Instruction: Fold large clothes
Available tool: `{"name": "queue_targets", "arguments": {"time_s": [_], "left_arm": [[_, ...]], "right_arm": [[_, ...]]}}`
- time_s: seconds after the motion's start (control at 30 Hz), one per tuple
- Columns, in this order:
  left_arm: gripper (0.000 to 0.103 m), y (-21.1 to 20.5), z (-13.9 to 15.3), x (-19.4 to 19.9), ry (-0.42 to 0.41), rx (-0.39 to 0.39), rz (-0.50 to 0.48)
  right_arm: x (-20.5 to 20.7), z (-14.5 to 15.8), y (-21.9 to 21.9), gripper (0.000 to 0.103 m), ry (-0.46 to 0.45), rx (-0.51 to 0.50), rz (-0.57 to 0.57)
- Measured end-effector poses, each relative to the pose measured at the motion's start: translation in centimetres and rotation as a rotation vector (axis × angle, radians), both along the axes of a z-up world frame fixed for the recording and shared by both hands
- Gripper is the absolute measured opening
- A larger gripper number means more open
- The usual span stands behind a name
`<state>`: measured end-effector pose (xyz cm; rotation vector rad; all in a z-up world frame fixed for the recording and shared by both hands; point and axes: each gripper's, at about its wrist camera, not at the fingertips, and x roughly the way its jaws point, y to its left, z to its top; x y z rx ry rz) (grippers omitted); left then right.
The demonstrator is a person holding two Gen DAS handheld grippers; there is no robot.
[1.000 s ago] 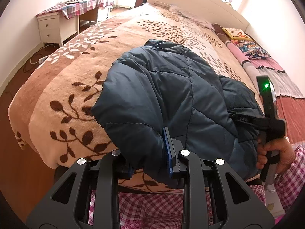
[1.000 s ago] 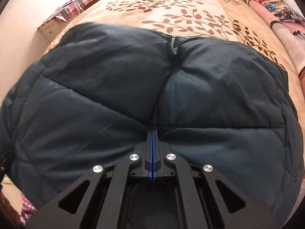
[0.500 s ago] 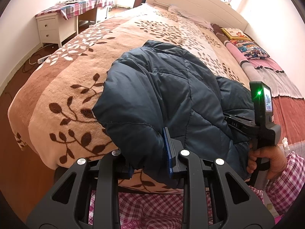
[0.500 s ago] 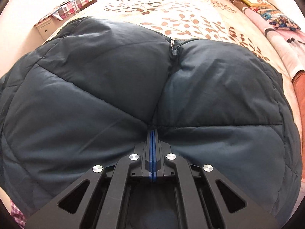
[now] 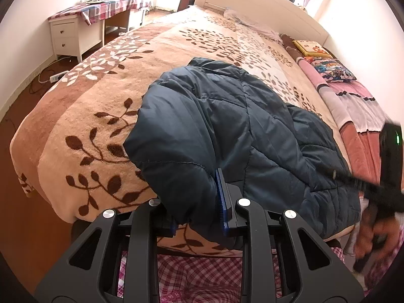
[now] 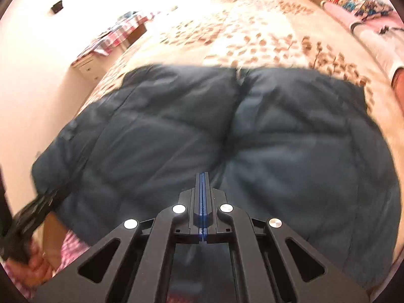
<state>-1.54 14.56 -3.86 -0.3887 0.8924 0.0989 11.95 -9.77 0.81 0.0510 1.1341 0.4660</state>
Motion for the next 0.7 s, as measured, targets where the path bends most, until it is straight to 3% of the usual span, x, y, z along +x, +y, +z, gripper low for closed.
{"name": "queue_targets", "arguments": {"time_s": [0.13, 0.3, 0.7], "left_arm": [[0.023, -0.1, 0.1, 0.0, -0.001, 0.001, -0.005], [0.023, -0.5, 0.4, -0.2, -0.019, 0.005, -0.025], [0.022, -1.2, 1.8, -0.3, -0.058, 0.001, -0.032]], "right_arm": [[-2.0, -2.4, 0.9, 0.001, 0.077, -0.049, 0.004], [-1.0, -5.2, 1.3, 0.001, 0.133, -0.062, -0.012], [-0.2, -6.5, 2.2, 0.001, 0.1, -0.066, -0.007]]}}
